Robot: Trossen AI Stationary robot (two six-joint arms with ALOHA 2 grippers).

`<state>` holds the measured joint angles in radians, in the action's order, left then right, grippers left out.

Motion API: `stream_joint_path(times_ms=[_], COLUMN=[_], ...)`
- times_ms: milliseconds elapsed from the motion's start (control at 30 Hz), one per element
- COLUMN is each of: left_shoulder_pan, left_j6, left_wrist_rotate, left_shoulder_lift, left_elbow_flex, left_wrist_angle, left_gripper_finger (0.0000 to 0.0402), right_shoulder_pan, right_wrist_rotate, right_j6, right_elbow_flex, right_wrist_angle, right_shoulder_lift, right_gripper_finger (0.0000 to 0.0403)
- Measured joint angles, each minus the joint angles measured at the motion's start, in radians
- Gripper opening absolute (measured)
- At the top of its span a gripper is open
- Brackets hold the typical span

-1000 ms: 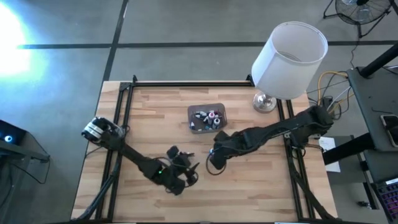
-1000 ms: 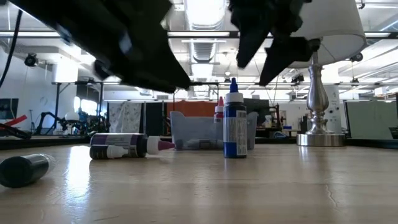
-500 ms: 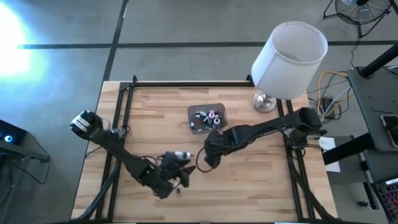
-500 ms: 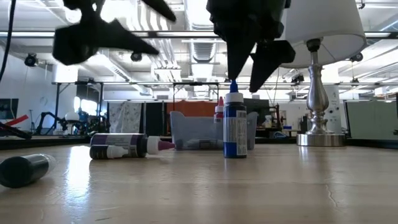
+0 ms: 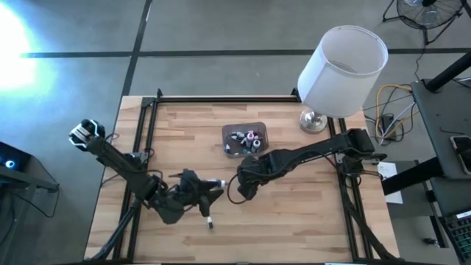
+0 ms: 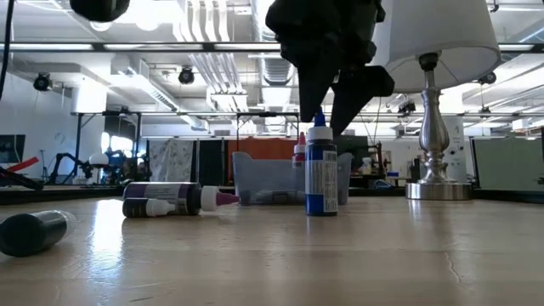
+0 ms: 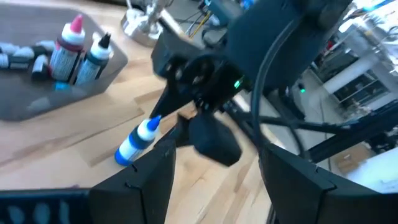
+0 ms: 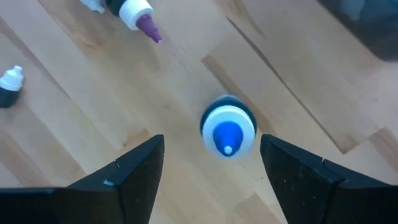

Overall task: Pick & Place food coloring
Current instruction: Put the large blue food coloring bottle into the bin

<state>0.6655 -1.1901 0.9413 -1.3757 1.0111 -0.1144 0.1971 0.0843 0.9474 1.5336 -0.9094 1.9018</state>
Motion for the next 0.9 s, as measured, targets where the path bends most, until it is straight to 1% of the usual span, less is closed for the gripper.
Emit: stream_joint_path(times_ms=[300, 667, 900], left_shoulder_pan=[0.0, 0.0, 0.0], left_j6=[0.023, 0.056, 0.073], left_wrist_rotate=[0.002, 0.002, 0.002], left_shoulder_lift=[0.034, 0.034, 0.034], left_elbow_flex=[0.0, -0.001, -0.002], left_wrist_angle=[0.0, 0.0, 0.0], left_gripper_finger=[0.0207, 0.0207, 0.0207], right_shoulder_pan=[-0.018, -0.033, -0.039], right_wrist_rotate=[0.017, 0.008, -0.017], right_j6=[-0.01, -0.036, -0.051], right_elbow_flex=[0.008, 0.004, 0.004], right_wrist_angle=[-0.02, -0.024, -0.024], right_shoulder_lift=[0.011, 0.013, 0.02], right_gripper_finger=[0.0239, 0.0181, 0.0161])
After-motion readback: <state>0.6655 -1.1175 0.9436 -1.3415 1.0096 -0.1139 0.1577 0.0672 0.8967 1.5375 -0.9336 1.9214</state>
